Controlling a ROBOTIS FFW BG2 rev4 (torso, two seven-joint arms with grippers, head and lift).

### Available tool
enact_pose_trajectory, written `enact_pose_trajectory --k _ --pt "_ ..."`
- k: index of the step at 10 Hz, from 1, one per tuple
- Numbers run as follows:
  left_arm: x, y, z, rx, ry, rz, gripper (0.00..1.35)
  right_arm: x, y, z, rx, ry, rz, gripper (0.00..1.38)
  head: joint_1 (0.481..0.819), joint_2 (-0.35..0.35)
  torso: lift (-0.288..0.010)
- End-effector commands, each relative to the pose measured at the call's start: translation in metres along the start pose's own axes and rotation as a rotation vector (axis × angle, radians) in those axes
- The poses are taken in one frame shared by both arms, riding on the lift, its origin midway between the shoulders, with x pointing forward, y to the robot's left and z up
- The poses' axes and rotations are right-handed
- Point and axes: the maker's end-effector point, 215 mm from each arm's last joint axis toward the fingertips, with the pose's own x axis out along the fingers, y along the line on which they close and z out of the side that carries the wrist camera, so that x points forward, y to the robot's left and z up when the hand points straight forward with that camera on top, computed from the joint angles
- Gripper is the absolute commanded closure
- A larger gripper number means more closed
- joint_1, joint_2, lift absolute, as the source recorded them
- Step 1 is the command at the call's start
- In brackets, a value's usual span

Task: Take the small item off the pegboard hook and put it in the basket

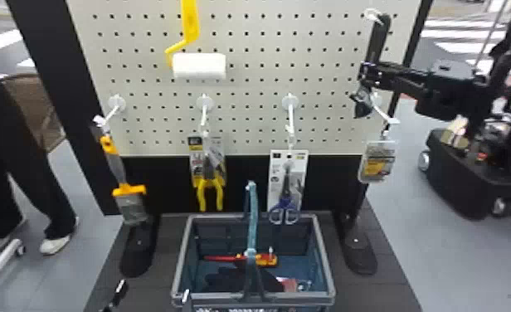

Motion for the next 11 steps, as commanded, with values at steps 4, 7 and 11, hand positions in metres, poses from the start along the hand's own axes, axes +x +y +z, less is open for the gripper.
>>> enact_pose_trajectory --k 4,7,11 --pt "0.003 -0.005 -0.007 -0.007 0.002 -0.004 0.05 -0.011 0.012 -0.046 0.080 0.006 -0.025 1.18 0.549 0.000 -0.100" --pt "0.002 -0.006 -0.010 -0.009 0.009 -0.007 0.05 -0.011 0.009 -0.079 0.159 -0.002 -0.044 1.18 0.549 0.000 -0.100" --pt "0.001 -0.005 -0.013 -0.008 0.014 -0.007 0.05 -0.003 0.011 -0.129 0.280 -0.041 -0.100 1.18 0.549 0.000 -0.100"
